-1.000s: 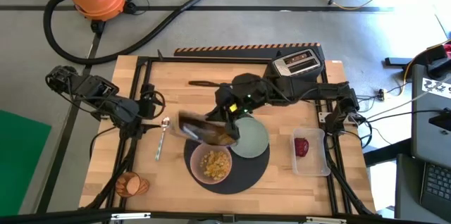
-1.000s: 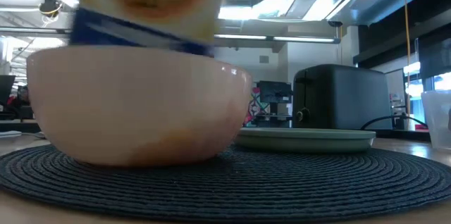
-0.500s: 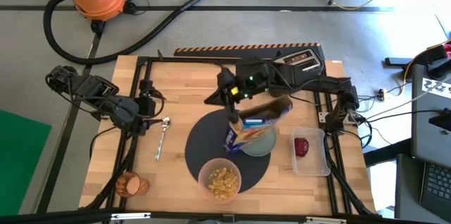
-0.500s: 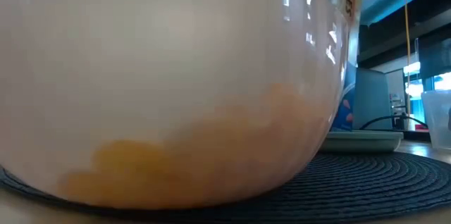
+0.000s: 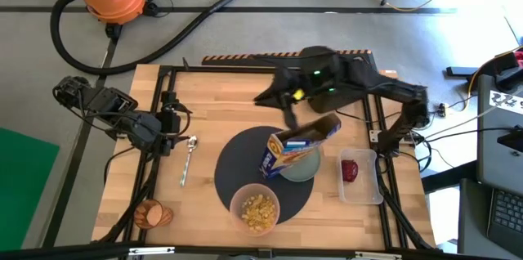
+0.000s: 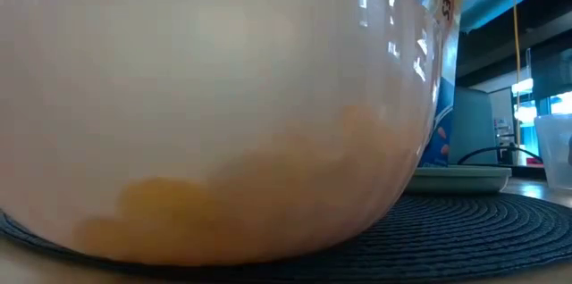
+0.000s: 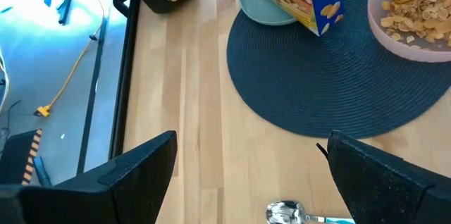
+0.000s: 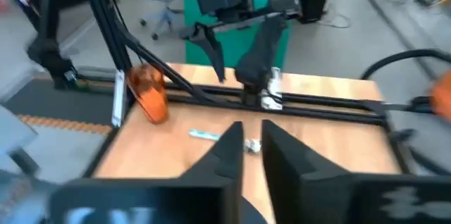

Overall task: Arrange a breakfast setting
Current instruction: Pour the cereal from the yellow cereal box into the pink bowl

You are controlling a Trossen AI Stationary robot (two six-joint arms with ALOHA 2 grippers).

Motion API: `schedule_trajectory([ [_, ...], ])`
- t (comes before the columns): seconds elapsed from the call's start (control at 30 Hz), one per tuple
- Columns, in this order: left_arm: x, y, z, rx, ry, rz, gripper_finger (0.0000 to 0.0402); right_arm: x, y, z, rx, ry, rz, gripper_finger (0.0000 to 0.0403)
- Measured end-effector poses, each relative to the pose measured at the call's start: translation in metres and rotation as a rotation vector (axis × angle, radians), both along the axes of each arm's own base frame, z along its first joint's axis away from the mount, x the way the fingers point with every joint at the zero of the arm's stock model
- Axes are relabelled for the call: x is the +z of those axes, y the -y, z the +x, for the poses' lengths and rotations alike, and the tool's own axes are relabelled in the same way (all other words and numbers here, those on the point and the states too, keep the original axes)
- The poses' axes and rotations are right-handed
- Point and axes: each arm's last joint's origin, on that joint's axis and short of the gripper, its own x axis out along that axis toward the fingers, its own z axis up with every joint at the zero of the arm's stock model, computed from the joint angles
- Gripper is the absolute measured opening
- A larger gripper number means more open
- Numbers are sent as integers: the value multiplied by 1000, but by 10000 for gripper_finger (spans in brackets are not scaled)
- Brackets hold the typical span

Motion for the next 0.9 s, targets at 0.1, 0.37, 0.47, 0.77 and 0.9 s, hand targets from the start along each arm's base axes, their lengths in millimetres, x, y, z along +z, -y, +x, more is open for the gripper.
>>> schedule_trajectory([
  [0.1, 0, 0, 0, 0, 0, 0, 350, 12, 0, -28, -38, -15, -68, 100],
  [0.37, 1, -1, 1, 28, 25, 30, 350, -1, -2, -72, -35, -338, -62, 201],
  [0.47, 1, -1, 1, 34, 29, 26, 350, -5, -5, -75, 12, -393, 4, 203],
  [0.77, 1, -2, 1, 98, 58, -4, 350, -10, -7, -82, 98, -462, 33, 201],
  [0.9, 1, -2, 1, 115, 68, 15, 350, -12, -7, -78, 96, -473, 14, 201],
])
